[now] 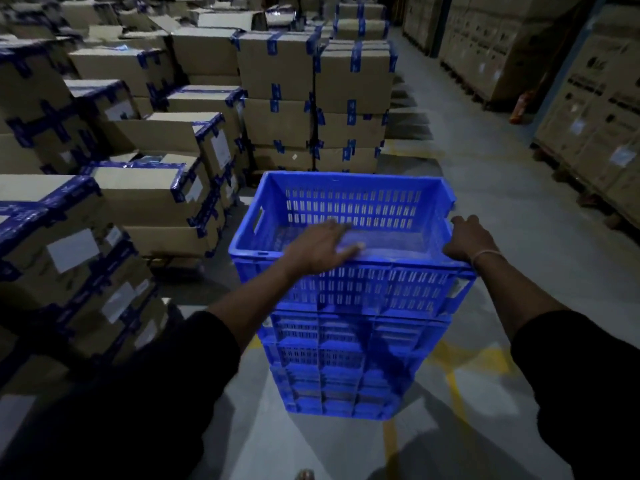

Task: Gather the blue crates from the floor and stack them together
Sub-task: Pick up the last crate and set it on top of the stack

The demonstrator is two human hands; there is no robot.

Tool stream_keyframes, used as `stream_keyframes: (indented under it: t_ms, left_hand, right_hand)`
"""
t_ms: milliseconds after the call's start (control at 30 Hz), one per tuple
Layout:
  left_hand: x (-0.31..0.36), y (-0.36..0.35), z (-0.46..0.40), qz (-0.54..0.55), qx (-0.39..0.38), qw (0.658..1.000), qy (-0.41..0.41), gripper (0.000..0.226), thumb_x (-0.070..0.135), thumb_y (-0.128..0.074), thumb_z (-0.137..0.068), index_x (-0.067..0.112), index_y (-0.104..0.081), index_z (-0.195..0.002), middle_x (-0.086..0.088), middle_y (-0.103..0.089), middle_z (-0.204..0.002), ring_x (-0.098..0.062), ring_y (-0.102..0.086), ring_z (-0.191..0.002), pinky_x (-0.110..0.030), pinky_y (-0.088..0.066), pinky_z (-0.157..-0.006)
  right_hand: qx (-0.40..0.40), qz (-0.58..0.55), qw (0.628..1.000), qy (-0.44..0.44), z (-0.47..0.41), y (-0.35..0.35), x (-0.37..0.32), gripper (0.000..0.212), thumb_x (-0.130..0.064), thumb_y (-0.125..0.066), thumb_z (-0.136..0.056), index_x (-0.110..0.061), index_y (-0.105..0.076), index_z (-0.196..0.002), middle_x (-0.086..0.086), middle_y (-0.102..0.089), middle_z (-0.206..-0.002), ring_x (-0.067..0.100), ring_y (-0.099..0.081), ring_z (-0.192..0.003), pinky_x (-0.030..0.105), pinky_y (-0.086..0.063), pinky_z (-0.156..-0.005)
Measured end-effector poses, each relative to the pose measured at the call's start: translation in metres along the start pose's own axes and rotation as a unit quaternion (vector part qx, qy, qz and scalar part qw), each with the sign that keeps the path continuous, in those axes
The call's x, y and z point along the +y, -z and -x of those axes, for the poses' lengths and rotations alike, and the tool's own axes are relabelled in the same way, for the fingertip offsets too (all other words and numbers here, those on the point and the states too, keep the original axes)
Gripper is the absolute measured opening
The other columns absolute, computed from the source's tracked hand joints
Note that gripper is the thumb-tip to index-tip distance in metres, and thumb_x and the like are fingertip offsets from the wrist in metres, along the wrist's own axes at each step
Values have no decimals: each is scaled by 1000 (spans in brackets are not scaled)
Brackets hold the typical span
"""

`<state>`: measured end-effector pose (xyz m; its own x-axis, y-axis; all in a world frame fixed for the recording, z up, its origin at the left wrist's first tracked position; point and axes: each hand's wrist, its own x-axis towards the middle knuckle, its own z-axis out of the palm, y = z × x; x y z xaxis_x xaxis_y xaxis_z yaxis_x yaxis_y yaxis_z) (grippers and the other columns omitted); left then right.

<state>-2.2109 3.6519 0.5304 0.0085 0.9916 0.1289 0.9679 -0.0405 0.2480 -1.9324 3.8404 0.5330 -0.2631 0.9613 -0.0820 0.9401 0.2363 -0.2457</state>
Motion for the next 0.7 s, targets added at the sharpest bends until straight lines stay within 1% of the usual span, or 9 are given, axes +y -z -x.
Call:
stream_keyframes:
  t_ms: [67,167,233,300,433,500,567,633,700]
  left_hand:
    - [51,-22,-13,-38,-14,997,-67,80,82,-32,-91,18,-61,-130,-8,-71,-111,-28,-66,-99,-38,-52,-75]
    - [79,-30,-31,-77,-40,992,-93,69,83,-41,-87,17,-61,-90,1,-50,-65,-32,-60,-69,-36,-36,-53]
    - [78,-30,-38,-89,-65,989,-103,56,72,-52,-91,16,-55,-86,4,-43,-64,-34,-60,-74,-35,-33,-58]
    - [74,-30,-43,-104,-62,987,-107,51,66,-55,-93,15,-60,-93,-3,-60,-76,-33,-62,-80,-34,-33,-62]
    - [73,-37,-46,-122,-47,986,-108,48,62,-55,-95,15,-63,-94,-6,-62,-82,-29,-61,-75,-34,-35,-61]
    - [72,-39,-47,-120,-48,986,-106,47,64,-55,-95,17,-59,-91,-1,-53,-76,-24,-51,-68,-34,-33,-61]
    - [69,-37,-47,-121,-45,985,-111,46,66,-55,-93,20,-54,-89,3,-47,-74,-21,-43,-65,-34,-31,-60]
    - [65,-36,-47,-119,-37,985,-117,47,68,-55,-91,22,-49,-86,6,-42,-67,-19,-40,-61,-34,-29,-59]
    - [66,-37,-48,-119,-40,985,-122,48,69,-55,-91,22,-48,-83,9,-38,-62,-18,-39,-57,-34,-29,-57]
  right_hand:
    - [17,-76,997,-9,4,6,4,69,-27,-68,-82,-7,-42,-143,27,-42,-141,46,-54,-118,45,-47,-96]
    - [-1,-380,924,-51,16,9,18,43,-34,-62,-93,-7,-58,-126,16,-63,-123,26,-68,-102,36,-49,-87]
    - [-47,-563,821,-85,24,-1,36,47,-50,-50,-97,-9,-65,-115,2,-70,-100,12,-70,-77,33,-49,-77]
    - [-65,-605,786,-105,32,-15,63,80,-72,-43,-86,-17,-50,-143,-9,-64,-114,8,-61,-99,31,-42,-83]
    - [20,-679,718,-151,36,-46,103,80,-66,-33,-92,-18,-26,-156,2,-35,-158,17,-32,-143,38,-12,-117]
    - [54,-711,681,-166,46,-74,96,82,-67,-40,-86,-18,-36,-151,3,-47,-150,13,-50,-128,33,-26,-112]
    - [36,-739,658,-138,60,-105,68,49,-56,-42,-98,-22,-60,-127,-1,-73,-112,11,-69,-92,31,-52,-89]
    - [3,-743,659,-121,65,-123,49,43,-50,-39,-103,-20,-70,-110,1,-77,-89,19,-72,-76,38,-57,-71]
    - [-40,-731,667,-138,65,-117,59,48,-53,-41,-101,-20,-76,-100,3,-77,-89,24,-72,-76,40,-58,-69]
